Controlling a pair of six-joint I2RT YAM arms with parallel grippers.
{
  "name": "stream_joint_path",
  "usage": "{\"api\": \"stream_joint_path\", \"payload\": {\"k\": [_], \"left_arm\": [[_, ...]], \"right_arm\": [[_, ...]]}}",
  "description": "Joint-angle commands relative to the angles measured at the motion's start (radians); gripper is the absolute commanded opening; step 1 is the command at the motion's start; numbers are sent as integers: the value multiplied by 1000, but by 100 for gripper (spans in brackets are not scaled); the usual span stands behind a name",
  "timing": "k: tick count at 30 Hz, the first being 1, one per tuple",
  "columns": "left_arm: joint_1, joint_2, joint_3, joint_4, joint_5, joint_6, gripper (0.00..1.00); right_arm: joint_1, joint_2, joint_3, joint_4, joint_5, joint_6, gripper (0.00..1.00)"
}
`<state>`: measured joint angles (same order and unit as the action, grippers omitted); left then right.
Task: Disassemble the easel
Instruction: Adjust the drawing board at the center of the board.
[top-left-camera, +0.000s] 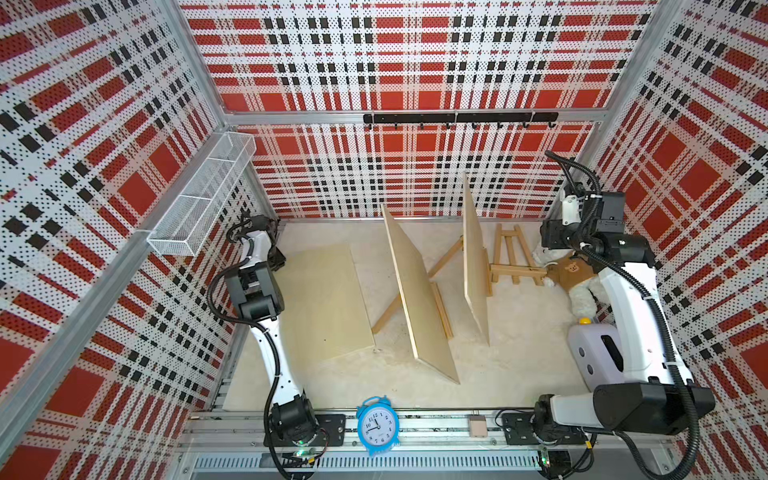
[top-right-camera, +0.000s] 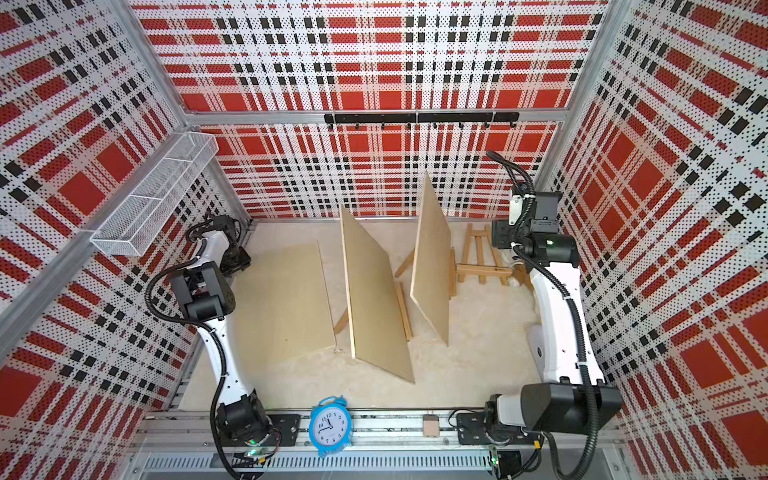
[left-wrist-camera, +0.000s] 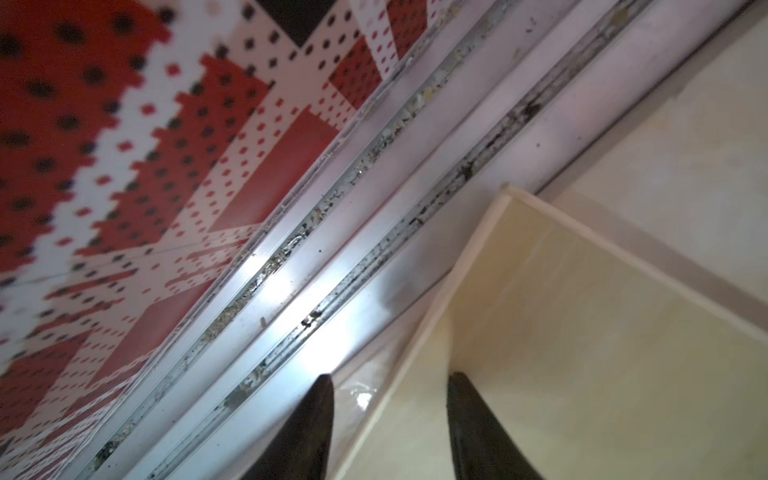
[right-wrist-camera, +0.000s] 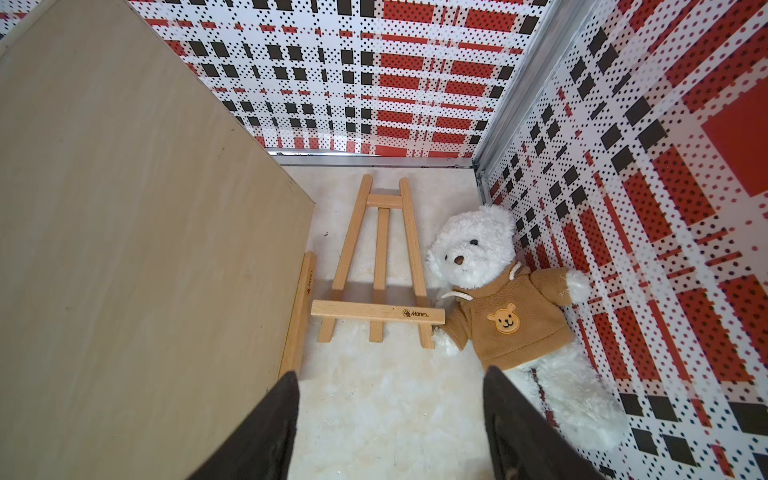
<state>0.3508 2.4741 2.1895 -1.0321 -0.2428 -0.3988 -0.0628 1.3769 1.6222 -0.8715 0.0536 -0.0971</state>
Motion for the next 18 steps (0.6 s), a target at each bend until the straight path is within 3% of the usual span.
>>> {"api": "stream_joint_path", "payload": {"k": [1, 18], "left_arm": [[-2, 18, -24, -10, 33, 3, 48], [0, 102, -11, 30, 157, -69, 47]], "right_arm": [[4, -22, 28, 33, -5, -4, 71], [3, -63, 52, 14, 21, 18, 72]]}}
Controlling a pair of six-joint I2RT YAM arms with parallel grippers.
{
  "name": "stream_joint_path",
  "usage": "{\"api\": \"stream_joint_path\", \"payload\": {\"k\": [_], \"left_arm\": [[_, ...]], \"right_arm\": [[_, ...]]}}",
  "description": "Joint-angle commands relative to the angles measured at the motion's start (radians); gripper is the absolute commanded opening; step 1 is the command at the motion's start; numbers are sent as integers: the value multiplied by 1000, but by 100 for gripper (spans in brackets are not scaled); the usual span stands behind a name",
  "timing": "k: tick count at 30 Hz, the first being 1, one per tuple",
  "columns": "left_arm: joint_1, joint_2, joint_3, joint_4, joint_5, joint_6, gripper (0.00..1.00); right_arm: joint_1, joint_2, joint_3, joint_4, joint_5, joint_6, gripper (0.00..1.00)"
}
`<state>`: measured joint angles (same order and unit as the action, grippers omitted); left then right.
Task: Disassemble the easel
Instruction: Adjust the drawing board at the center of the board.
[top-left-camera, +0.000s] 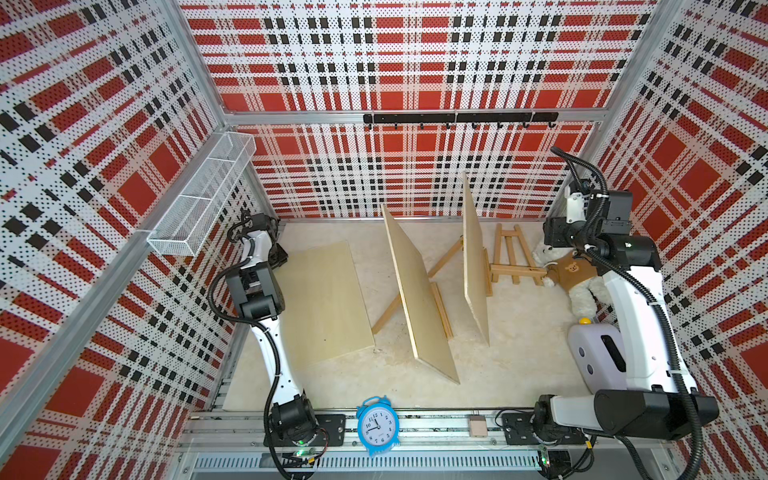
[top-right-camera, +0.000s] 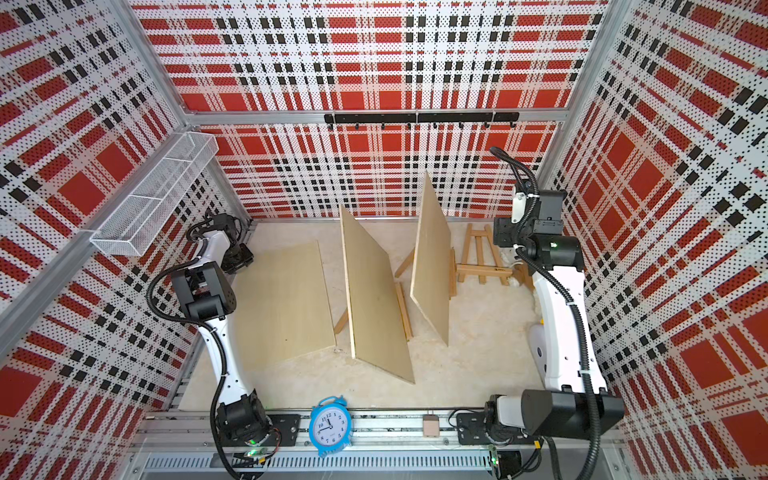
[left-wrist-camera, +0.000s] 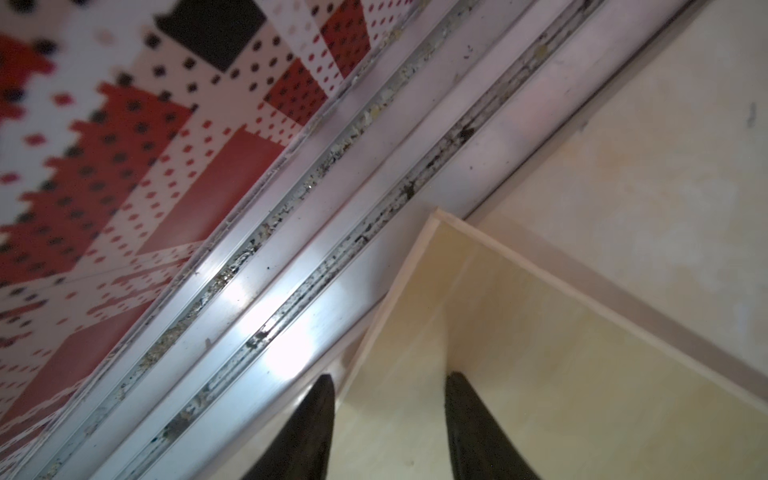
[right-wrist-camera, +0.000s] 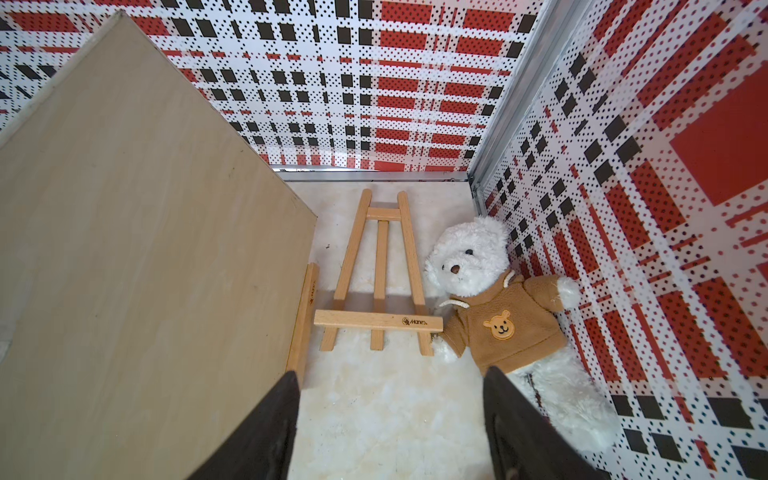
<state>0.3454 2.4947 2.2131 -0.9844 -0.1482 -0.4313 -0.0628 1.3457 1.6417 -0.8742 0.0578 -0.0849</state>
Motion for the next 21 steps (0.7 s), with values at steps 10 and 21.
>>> {"api": "stream_joint_path", "payload": {"k": [10, 21], "left_arm": [[33, 97, -30, 3, 127, -58, 47], [-23, 191, 152, -91, 129, -23, 47]], "right_arm": [[4, -42, 32, 22, 12, 34, 71], [3, -64, 26, 32, 22, 56, 72]]}}
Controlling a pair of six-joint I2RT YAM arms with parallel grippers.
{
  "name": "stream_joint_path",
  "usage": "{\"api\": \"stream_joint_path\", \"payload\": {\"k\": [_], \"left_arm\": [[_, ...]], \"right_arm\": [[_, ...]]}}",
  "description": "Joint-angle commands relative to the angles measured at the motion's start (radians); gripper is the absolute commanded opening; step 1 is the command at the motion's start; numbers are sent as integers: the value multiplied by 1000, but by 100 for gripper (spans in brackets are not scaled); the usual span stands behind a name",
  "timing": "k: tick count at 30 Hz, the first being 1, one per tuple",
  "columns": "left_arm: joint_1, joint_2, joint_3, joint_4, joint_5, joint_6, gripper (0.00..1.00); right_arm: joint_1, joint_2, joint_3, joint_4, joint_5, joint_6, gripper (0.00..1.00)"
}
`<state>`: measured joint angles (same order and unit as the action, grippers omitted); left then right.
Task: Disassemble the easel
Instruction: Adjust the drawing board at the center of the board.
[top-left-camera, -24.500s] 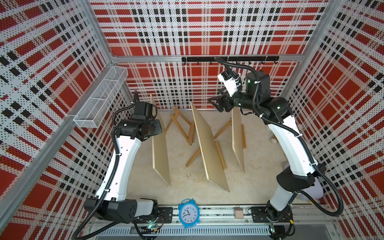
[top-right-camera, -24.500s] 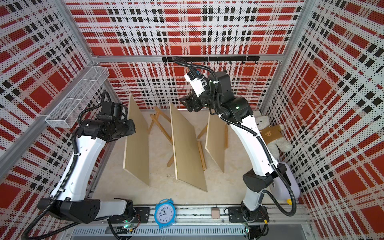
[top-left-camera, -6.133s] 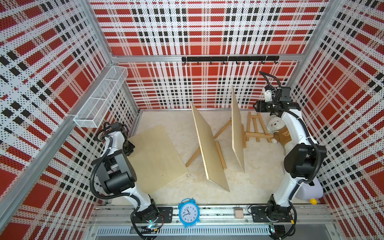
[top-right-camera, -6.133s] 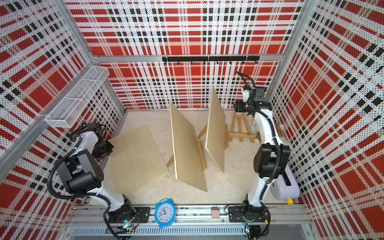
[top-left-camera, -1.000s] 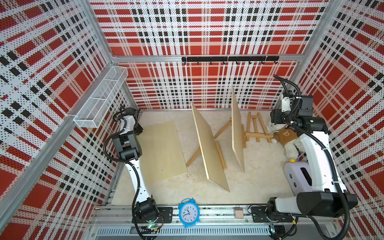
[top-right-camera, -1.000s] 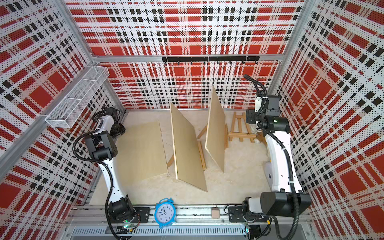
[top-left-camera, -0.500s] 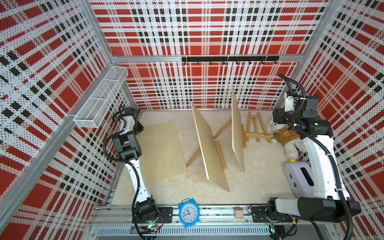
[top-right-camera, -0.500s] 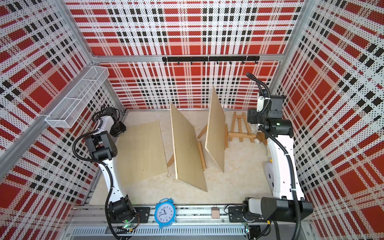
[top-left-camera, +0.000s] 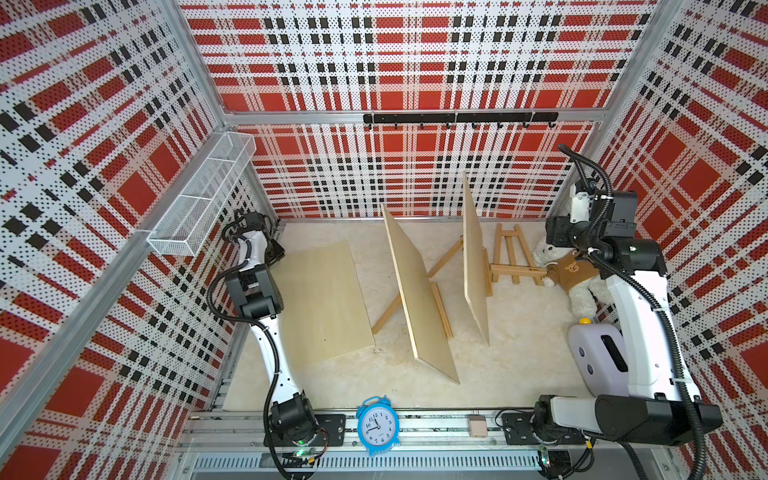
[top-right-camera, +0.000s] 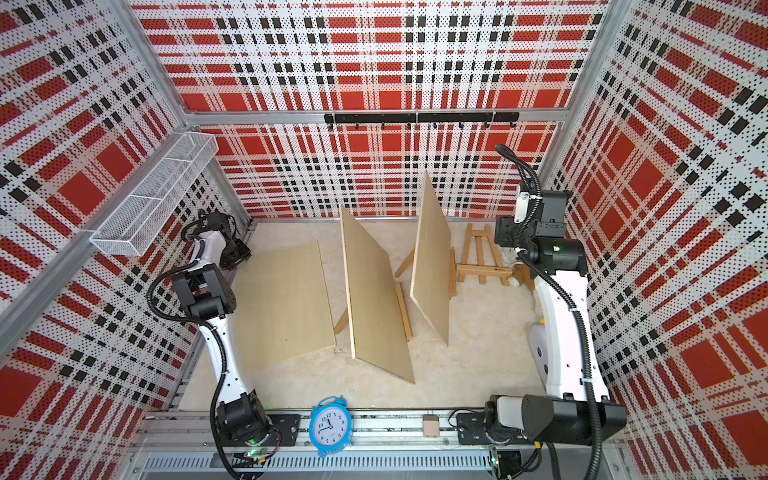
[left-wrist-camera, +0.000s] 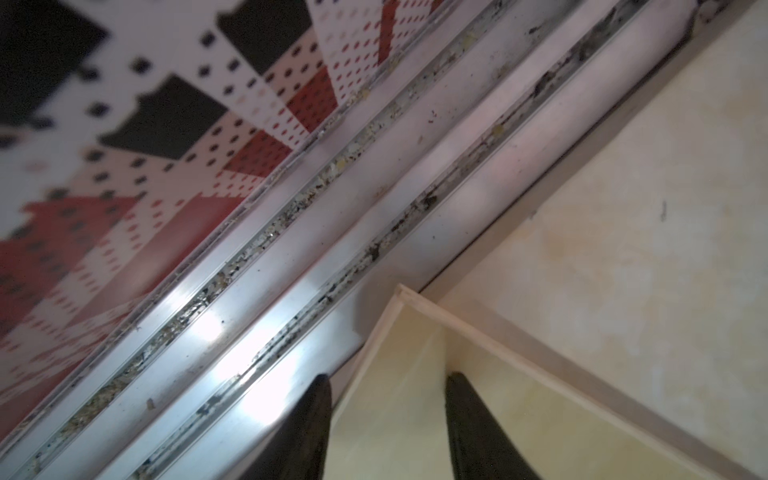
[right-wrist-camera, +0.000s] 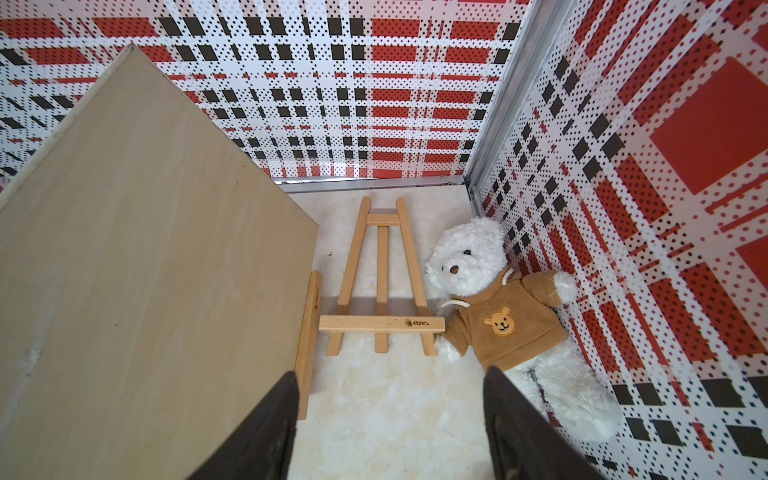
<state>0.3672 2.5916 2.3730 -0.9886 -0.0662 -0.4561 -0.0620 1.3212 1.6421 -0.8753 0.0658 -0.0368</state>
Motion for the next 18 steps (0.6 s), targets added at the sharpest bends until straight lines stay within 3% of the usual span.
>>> {"api": "stream_joint_path", "payload": {"k": [1, 18], "left_arm": [[-48, 97, -5, -87, 49, -2, 47], [-123, 165, 122, -110, 129, -27, 47]], "right_arm": [[2, -43, 22, 36, 19, 8, 72], [3, -59, -28, 72, 18, 14, 72]]}}
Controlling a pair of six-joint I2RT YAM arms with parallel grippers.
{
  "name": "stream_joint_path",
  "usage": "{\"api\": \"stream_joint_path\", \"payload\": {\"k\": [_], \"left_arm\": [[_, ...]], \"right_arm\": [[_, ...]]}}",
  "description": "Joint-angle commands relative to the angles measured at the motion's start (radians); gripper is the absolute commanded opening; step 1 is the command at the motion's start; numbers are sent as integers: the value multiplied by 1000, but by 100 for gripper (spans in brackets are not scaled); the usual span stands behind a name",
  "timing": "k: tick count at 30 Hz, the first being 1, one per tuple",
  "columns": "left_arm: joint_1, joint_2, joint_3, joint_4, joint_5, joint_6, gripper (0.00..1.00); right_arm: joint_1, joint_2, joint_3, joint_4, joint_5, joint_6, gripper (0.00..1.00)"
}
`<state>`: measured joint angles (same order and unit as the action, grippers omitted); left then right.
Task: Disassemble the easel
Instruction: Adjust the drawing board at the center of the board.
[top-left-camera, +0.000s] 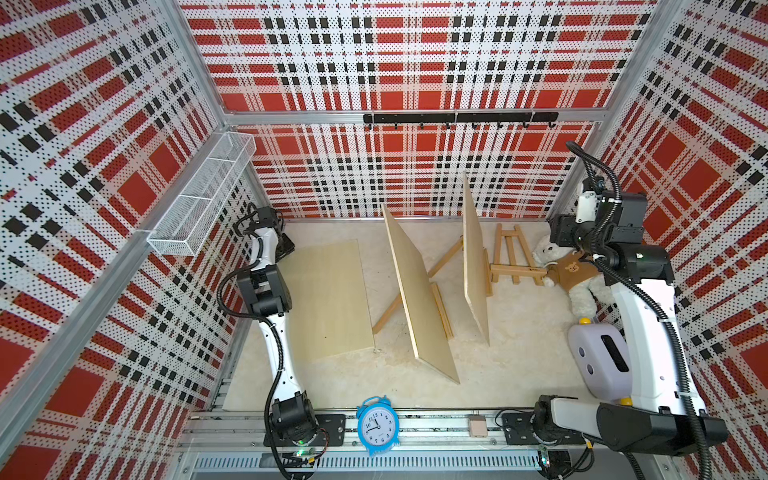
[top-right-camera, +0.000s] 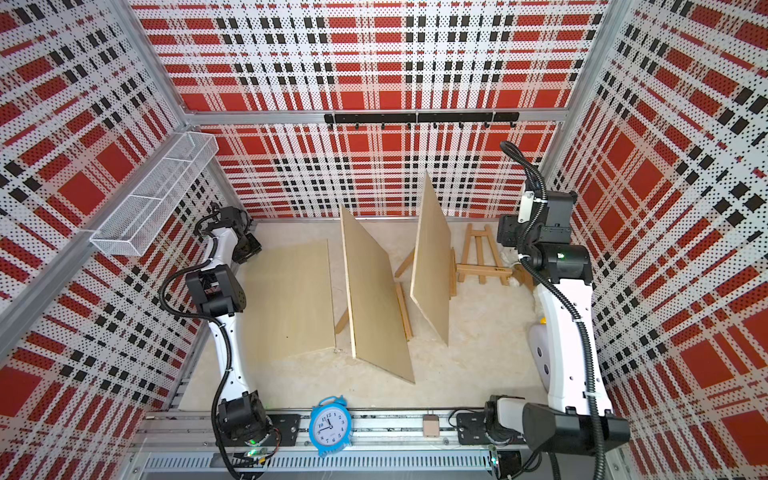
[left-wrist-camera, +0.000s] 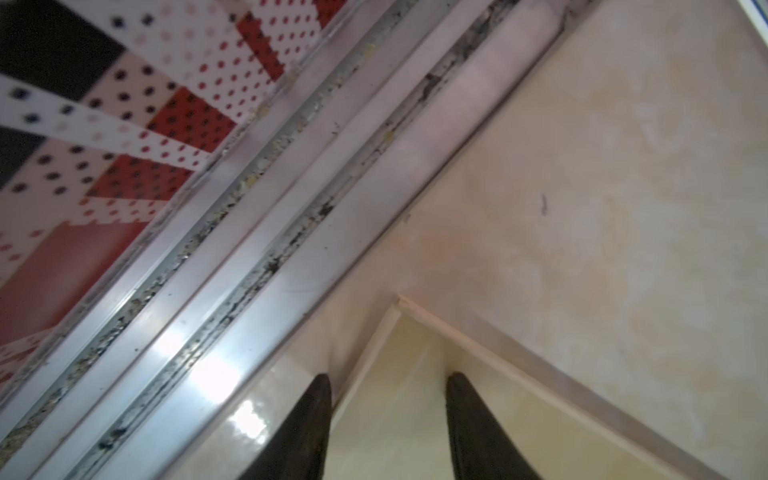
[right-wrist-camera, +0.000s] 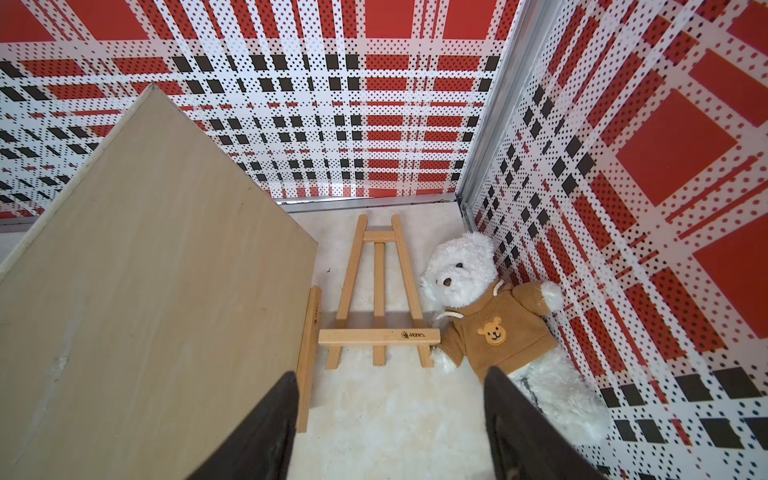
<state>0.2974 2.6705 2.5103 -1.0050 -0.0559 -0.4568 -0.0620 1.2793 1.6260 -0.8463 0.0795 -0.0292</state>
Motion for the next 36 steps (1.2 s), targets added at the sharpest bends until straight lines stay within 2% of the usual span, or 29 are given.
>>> {"api": "stream_joint_path", "payload": {"k": [1, 18, 23, 28, 36], "left_arm": [[-54, 87, -13, -94, 121, -28, 47], [-129, 120, 44, -33, 165, -62, 47], [-131, 87, -1, -2, 159, -65, 48], [-129, -30, -95, 57, 111, -45, 49], [-140, -345, -270, 123, 18, 25, 49]], "right_arm": [[3, -18, -15, 42, 6, 6, 72], [3, -40, -41, 22, 14, -9, 73], [3, -41, -45, 18, 11, -11, 73], [4, -35, -45, 24, -19, -11, 73], [3, -32, -75, 66, -89, -4, 73]]}}
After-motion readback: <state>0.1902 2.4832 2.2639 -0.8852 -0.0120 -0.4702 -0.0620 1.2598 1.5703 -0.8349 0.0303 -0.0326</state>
